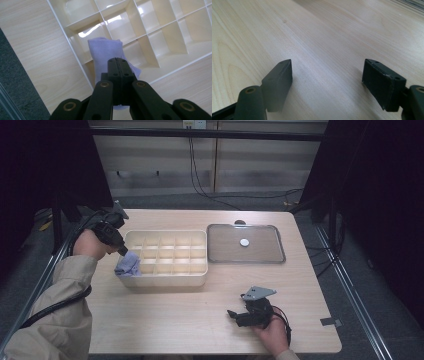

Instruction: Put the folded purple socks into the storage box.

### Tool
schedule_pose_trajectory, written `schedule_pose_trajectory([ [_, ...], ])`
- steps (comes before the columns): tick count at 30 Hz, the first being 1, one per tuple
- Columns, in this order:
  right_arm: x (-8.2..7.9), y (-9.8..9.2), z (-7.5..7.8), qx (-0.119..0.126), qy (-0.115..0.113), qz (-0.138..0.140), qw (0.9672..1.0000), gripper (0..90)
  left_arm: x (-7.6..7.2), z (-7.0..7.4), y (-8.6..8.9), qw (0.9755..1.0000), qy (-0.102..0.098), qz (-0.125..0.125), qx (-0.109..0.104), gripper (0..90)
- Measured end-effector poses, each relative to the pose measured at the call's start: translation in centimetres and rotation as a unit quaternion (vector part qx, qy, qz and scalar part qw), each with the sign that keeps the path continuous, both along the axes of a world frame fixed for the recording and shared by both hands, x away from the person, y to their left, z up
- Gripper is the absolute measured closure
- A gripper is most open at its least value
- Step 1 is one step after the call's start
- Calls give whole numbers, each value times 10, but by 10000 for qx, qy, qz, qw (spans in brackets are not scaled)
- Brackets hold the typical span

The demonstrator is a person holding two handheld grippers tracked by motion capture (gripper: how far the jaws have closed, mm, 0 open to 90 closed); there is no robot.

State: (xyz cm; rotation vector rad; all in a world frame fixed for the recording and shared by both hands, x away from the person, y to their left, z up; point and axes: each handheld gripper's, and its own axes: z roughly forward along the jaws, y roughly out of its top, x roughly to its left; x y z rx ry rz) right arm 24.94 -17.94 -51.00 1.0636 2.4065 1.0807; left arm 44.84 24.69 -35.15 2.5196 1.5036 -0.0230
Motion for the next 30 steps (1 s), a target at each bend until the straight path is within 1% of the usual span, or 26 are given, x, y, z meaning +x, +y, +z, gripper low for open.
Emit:
schedule_pose_trajectory([
  [8, 0, 0, 0, 5, 10, -6, 10000, 239, 1, -8, -1, 10000, -19, 66, -13, 900],
  [10, 0, 0, 0, 6, 12, -7, 10000, 239, 2, -11, -1, 10000, 24, 29, -3, 900],
  [11, 0, 0, 0, 4, 7, -3, 10000, 239, 2, -12, -1, 10000, 27, 51, 4, 900],
  [15, 0, 0, 0, 4, 10, -5, 10000, 239, 3, -15, 0, 9999, -77, 74, 34, 900],
  [19, 0, 0, 0, 6, 17, -4, 10000, 239, 4, -17, 1, 9999, -109, 44, 47, 898],
  [21, 0, 0, 0, 6, 22, -6, 10000, 239, 4, -21, 0, 9999, -123, 81, 11, 893],
  [25, 0, 0, 0, 10, 28, -12, 10000, 239, 5, -26, -1, 10000, -49, 38, 10, 878],
  [28, 0, 0, 0, 7, 23, -7, 10000, 239, 5, -35, -2, 9999, 75, -16, 96, 879],
  [29, 0, 0, 0, 7, 23, -7, 10000, 239, 5, -35, -2, 9999, 75, -16, 96, 881],
  [30, 0, 0, 0, 9, 28, -13, 10000, 239, 4, -41, -2, 9998, 160, -15, 98, 885],
])
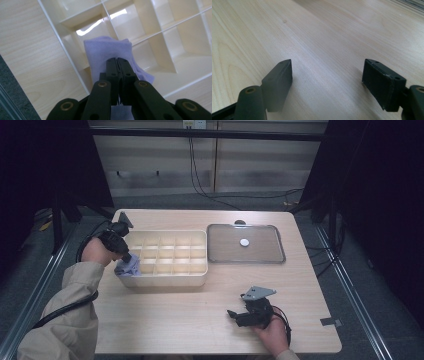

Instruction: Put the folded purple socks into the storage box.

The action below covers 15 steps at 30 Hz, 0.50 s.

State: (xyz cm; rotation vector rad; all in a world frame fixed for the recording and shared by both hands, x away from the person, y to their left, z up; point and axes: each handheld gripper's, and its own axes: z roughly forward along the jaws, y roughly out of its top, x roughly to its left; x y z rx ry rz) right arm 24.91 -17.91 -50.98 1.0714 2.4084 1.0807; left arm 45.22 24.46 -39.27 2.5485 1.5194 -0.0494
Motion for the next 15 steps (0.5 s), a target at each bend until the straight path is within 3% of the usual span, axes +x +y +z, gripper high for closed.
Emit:
schedule_pose_trajectory([
  [5, 0, 0, 0, 3, 1, -3, 10000, 239, -2, -13, 1, 9999, 102, 18, 0, 900],
  [15, 0, 0, 0, -2, 1, 2, 10000, 239, -7, -21, 1, 9998, 185, -35, 96, 900],
])
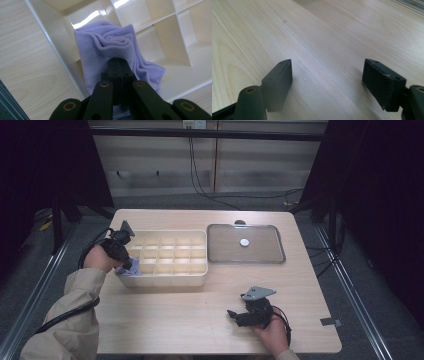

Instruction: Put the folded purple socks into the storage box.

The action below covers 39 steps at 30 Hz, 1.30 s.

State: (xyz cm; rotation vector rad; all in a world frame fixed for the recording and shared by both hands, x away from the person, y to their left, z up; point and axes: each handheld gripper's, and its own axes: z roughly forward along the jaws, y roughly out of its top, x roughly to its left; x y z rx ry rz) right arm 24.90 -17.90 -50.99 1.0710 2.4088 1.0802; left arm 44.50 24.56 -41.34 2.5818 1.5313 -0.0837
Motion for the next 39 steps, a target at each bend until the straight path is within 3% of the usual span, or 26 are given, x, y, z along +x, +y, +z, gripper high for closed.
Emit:
schedule_pose_trajectory([
  [11, 0, 0, 0, 1, 8, -6, 10000, 238, -4, -13, -2, 9998, 160, 28, 124, 900],
  [20, 0, 1, 0, -6, 1, 2, 10000, 239, -6, -17, 1, 9999, 108, 83, 35, 900],
  [26, 0, 1, 0, -29, -1, 6, 10000, 238, -8, -28, 1, 9999, 133, 99, -4, 900],
  [32, 0, 1, 0, -28, -6, 12, 10000, 238, -9, -29, -1, 9999, 92, 58, 90, 900],
  [39, 0, 1, 0, -25, 6, 2, 10000, 238, -10, -23, 5, 9998, 72, 163, -57, 900],
])
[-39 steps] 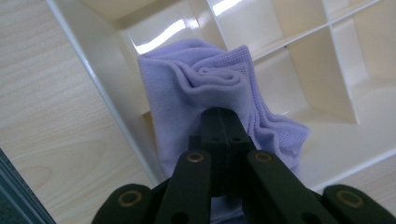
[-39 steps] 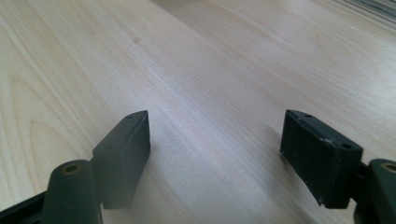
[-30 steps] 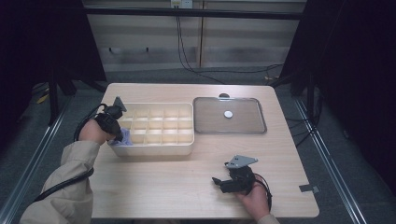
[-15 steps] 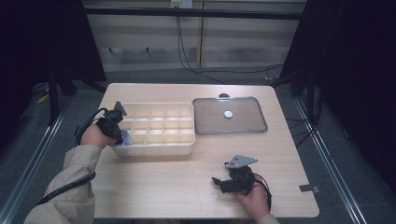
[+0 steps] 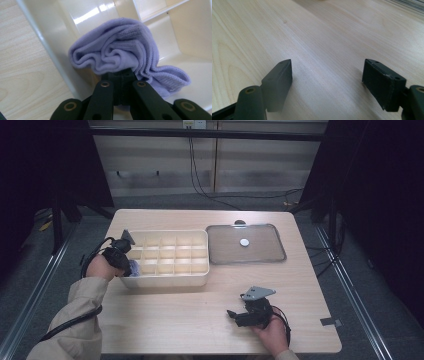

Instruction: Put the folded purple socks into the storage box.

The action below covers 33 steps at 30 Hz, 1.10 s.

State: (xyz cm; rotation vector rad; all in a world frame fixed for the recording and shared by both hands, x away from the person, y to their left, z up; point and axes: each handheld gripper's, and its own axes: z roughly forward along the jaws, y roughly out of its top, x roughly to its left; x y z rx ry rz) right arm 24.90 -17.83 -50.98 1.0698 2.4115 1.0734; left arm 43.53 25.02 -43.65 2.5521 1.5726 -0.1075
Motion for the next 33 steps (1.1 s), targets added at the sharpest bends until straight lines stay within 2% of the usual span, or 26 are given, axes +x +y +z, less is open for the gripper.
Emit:
schedule_pose_trajectory([
  [4, 0, 0, 0, 3, -8, 8, 10000, 238, 0, 10, 3, 10000, 16, 10, -25, 871],
  [6, 0, 0, 0, 9, -10, -3, 10000, 238, 1, 20, 4, 10000, -66, 2, -7, 872],
  [7, 0, 0, 0, 9, -10, -3, 10000, 238, 1, 20, 4, 10000, -66, 2, -7, 876],
  [8, 0, 0, 0, 12, -6, -6, 10000, 238, 1, 28, 3, 9998, -179, -6, -10, 876],
  [9, 0, 0, 0, 12, -6, -5, 10000, 238, 1, 28, 3, 9998, -179, -6, -10, 876],
  [10, 0, 0, 0, 12, -6, -7, 10000, 238, 1, 33, 2, 9995, -309, -15, -27, 876],
  [12, 0, 0, 0, 13, -3, -11, 10000, 238, 2, 35, 0, 9992, -387, -38, -14, 875],
  [16, 0, 0, 0, 13, -7, -6, 10000, 238, 4, 33, -2, 9986, -524, 19, -45, 872],
  [25, 1, 0, 0, 7, -18, 13, 10000, 238, 3, 29, -4, 9992, -406, -25, -24, 883],
  [33, 0, 1, 0, 9, -14, 10, 10000, 238, 0, 18, -5, 9995, -312, -20, 14, 900],
])
